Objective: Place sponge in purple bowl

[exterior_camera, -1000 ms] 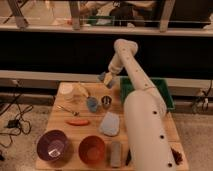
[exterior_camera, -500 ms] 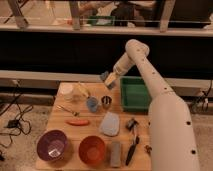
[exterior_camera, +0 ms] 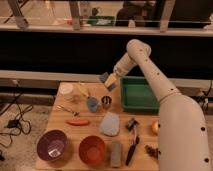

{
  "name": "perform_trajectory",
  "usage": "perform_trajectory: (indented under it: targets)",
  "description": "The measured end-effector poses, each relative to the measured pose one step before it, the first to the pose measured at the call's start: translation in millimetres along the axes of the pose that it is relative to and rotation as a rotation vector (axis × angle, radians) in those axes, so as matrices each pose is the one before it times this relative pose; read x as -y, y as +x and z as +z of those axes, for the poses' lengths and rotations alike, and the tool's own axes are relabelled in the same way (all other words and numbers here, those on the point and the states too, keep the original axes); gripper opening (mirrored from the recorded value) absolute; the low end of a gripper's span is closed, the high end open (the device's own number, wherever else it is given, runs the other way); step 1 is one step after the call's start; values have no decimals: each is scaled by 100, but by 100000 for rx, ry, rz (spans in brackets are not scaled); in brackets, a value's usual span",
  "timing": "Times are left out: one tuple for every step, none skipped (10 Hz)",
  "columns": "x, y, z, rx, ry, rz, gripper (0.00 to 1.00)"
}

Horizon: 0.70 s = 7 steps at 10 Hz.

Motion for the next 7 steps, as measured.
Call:
perform_trajectory:
  targets:
    - [48,66,-72,70,72,124,0]
    - [22,33,-40,47,33,58,0]
    - [-6,-6,8,7,-20,-7,0]
    - [-7,-21,8,19,-16,-16,0]
    - [-20,-28,-5,53,-28,-33,0]
    - [-28,-42,-24,24,147,-150,0]
    - [-314,65,49,-52,-12,-702,0]
